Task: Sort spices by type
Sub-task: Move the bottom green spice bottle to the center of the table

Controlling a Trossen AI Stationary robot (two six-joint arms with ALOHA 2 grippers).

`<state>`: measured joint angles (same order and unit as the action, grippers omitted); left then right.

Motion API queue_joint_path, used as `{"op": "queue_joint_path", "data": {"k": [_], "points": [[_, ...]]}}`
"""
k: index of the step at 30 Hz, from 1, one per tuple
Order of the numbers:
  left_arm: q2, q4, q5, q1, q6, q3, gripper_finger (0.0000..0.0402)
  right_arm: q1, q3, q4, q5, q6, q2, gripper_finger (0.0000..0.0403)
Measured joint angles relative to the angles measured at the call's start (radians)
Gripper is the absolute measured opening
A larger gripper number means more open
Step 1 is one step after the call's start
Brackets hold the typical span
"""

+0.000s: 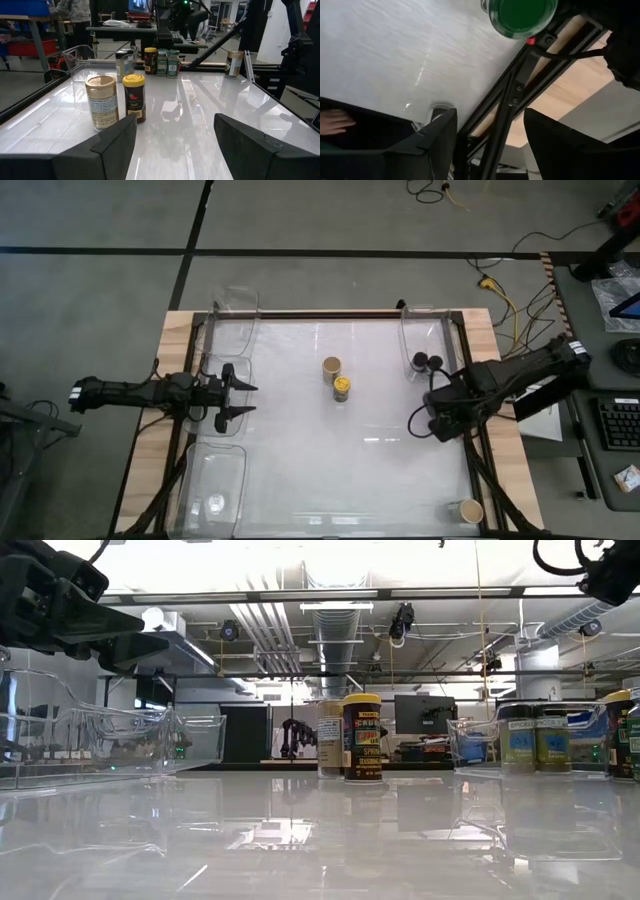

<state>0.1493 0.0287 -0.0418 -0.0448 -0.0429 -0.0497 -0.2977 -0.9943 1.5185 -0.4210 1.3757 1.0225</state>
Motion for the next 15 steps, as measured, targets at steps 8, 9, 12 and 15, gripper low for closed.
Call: {"op": "queue_joint_path", "data": {"k": [8,9,12,15], "points": [[0.0,0.0,0.0,0.0,0.0,0.0,0.0251,-0.069,0.002,-0.046,0.113,0.066,0.002,0.0273],[0.0,0.0,0.0,0.0,0.0,0.0,0.0251,-0.072,0.002,-0.043,0.125,0.069,0.002,0.0282],[0.0,0.0,0.0,0.0,0.0,0.0,0.0251,-0.071,0.004,-0.036,0.173,0.088,0.001,0.0308],[0.0,0.0,0.0,0.0,0.0,0.0,0.0251,-0.071,0.004,-0.031,0.238,0.102,0.0,0.0326]]}}
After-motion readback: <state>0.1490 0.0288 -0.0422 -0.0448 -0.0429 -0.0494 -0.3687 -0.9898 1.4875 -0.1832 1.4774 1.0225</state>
